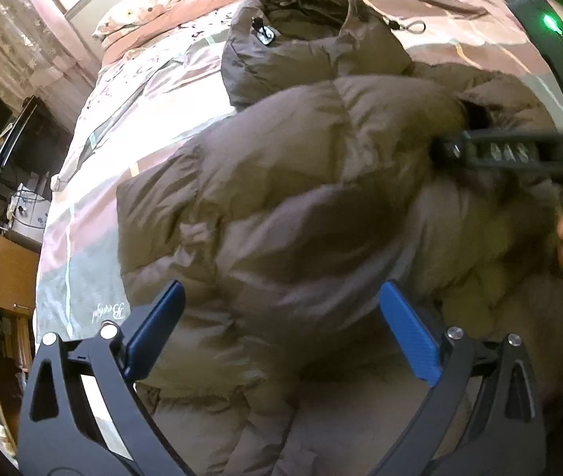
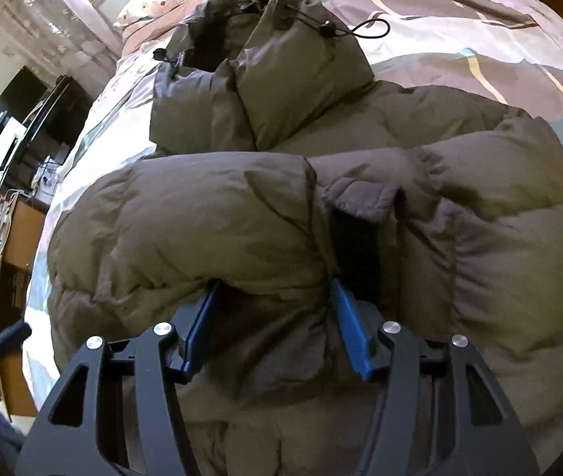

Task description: Fold large clothes

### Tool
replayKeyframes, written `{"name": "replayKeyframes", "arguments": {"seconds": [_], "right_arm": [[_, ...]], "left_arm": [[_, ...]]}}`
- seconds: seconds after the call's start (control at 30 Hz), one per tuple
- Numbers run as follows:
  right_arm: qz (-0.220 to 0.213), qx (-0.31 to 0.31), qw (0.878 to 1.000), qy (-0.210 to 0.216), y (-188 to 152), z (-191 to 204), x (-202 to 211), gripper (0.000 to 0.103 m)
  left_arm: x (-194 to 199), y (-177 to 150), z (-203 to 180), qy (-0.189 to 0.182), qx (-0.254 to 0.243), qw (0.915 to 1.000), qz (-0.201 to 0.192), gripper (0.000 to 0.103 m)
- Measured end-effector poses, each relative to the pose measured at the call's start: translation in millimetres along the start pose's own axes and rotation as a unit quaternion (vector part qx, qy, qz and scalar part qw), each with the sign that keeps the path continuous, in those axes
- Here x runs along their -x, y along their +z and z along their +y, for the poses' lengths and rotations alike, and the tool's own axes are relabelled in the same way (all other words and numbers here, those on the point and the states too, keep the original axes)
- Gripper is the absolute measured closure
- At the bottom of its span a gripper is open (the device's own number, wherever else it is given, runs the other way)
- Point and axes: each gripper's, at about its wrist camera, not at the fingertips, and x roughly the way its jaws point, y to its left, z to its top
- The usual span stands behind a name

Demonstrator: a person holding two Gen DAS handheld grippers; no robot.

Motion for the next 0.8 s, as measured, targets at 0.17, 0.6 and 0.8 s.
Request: {"name": "replayKeyframes", "arguments": {"seconds": [0.17,0.6,0.8], "right_arm": [[-0.019,0.047,0.998,-0.039,3.3,13.2,-20.7,0.040],[-0.075,0.114,0.990,-0.039,-9.5,40.3,43.0,0.010],[-0.015,0.059,0.997,-0.039,-13.0,13.0,24.0,0.010]], "left_arm": [[-18.1,-10.9,8.9,0.015,-0.002,0.9994,0.030,0.003],[-25.5,-14.7,29.9,0.004,0.041,0.9978,0.053,0.002],[-45.6,-21.4,39.0,0.022,0.049,0.9946,0.089,0.002]]}}
